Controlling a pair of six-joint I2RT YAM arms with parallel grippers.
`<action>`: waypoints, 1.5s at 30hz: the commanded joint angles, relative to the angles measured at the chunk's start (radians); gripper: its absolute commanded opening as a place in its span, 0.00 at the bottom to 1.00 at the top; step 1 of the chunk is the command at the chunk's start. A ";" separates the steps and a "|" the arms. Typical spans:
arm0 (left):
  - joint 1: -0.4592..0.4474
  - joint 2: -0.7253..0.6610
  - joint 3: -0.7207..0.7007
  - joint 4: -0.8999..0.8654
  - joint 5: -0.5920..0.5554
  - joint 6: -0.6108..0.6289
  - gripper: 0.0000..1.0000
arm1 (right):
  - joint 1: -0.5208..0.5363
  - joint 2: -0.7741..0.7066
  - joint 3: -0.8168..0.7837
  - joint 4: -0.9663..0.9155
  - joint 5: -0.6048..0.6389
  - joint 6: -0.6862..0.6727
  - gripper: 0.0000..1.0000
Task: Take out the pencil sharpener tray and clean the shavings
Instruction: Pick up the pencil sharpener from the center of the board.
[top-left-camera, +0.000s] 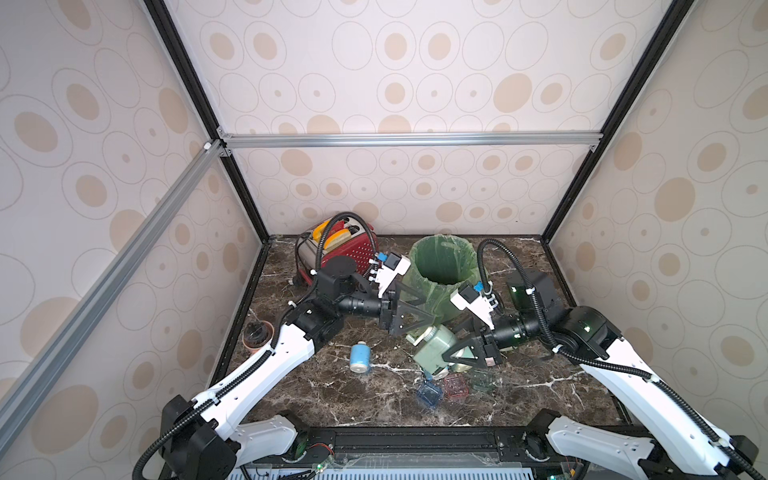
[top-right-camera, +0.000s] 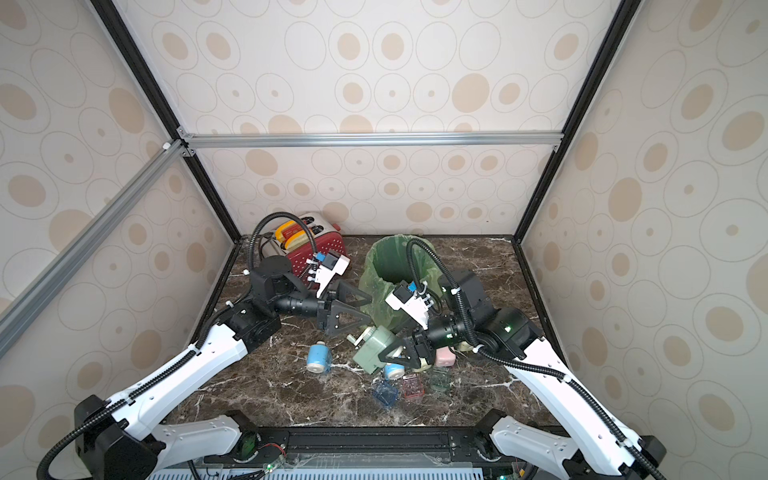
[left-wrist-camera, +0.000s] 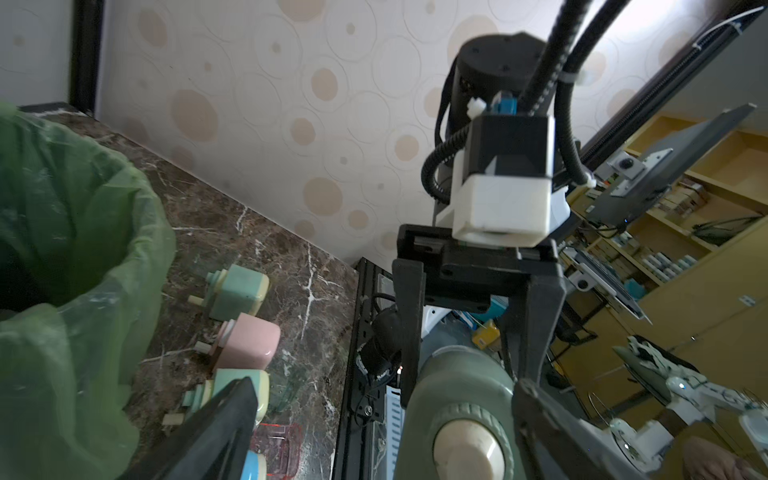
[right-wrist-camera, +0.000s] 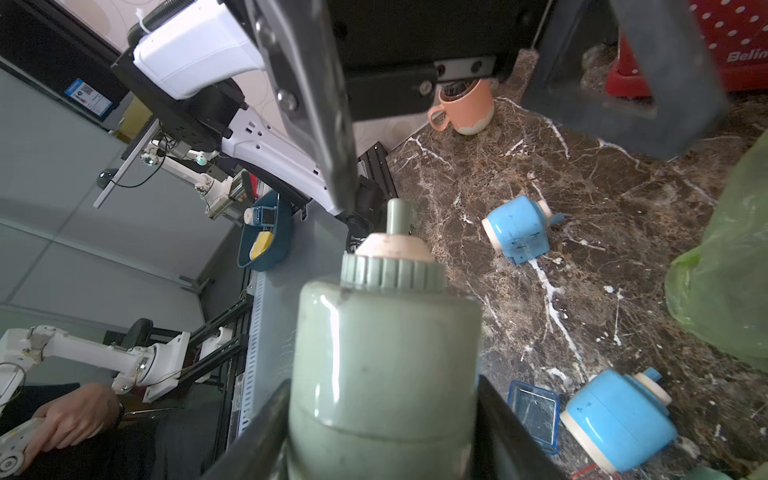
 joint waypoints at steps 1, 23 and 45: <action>-0.035 0.013 0.069 -0.119 0.053 0.130 0.92 | -0.027 0.004 0.044 -0.061 -0.084 -0.092 0.00; -0.085 0.005 0.055 -0.162 0.183 0.186 0.64 | -0.066 0.088 0.097 -0.065 -0.156 -0.186 0.00; -0.075 -0.046 0.050 -0.154 0.066 0.225 0.00 | -0.074 -0.168 -0.426 0.763 -0.034 0.296 0.82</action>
